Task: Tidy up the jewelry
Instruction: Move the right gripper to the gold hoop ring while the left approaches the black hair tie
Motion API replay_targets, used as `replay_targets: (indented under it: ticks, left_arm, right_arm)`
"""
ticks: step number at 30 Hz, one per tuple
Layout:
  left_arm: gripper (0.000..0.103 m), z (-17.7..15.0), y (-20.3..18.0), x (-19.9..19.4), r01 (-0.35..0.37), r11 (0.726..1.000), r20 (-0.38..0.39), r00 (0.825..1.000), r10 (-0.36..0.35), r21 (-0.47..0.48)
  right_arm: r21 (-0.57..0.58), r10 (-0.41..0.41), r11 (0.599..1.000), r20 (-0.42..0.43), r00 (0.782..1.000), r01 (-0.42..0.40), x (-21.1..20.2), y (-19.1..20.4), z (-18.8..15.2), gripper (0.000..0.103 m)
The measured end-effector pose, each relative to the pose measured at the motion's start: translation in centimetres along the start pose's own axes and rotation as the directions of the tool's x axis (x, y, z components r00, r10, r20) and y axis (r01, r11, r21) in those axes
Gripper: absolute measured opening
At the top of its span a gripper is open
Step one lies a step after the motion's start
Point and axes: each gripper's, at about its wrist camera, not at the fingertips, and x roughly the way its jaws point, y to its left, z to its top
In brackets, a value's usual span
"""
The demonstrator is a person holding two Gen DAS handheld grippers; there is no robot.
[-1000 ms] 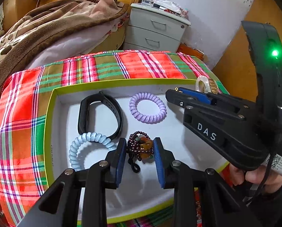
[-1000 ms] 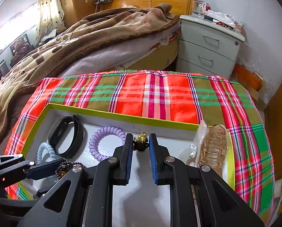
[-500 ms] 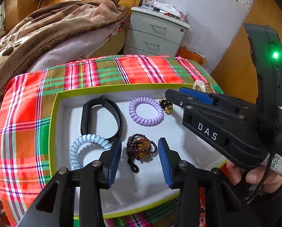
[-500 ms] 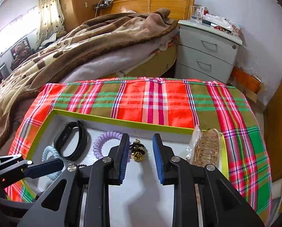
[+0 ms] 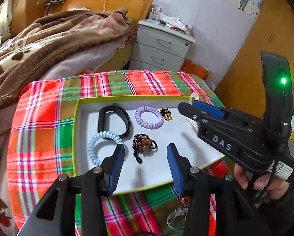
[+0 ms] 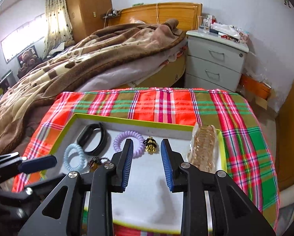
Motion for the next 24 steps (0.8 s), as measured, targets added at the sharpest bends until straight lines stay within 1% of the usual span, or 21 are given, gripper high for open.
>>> replay_targets:
  ticks: [6, 10, 14, 16, 20, 24]
  left_arm:
    - [0.047, -1.5, 0.4, -2.7, -0.003, 1.000, 0.042, 0.999, 0.004, -0.026]
    - [0.047, -3.1, 1.0, -3.9, -0.017, 0.999, 0.047, 0.999, 0.019, -0.047]
    - [0.047, -4.9, 1.7, -4.7, -0.015, 0.997, 0.044, 0.999, 0.018, -0.073]
    - [0.047, -5.7, 2.1, -5.1, -0.028, 0.995, 0.044, 0.999, 0.032, -0.092]
    - [0.047, -7.4, 2.6, -5.6, -0.018, 0.993, 0.041, 0.999, 0.023, -0.119]
    - [0.047, -9.2, 3.2, -5.9, -0.026, 0.990, 0.025, 0.999, 0.030, -0.141]
  right_arm:
    - [0.001, 0.023, 1.000, 0.017, 1.000, -0.023, -2.6, -0.3, -1.9, 0.030]
    - [0.002, 0.041, 0.999, 0.018, 0.999, -0.041, -3.8, -0.5, -3.9, 0.030]
    - [0.012, 0.045, 0.999, 0.002, 0.999, -0.045, -4.3, -0.9, -5.8, 0.030]
    - [0.020, 0.065, 0.998, -0.003, 0.998, -0.065, -4.5, -1.0, -6.7, 0.030]
    - [0.041, 0.103, 0.994, -0.029, 0.994, -0.101, -4.3, -1.1, -8.7, 0.030]
    - [0.053, 0.109, 0.993, -0.057, 0.992, -0.106, -3.8, -1.1, -10.0, 0.030]
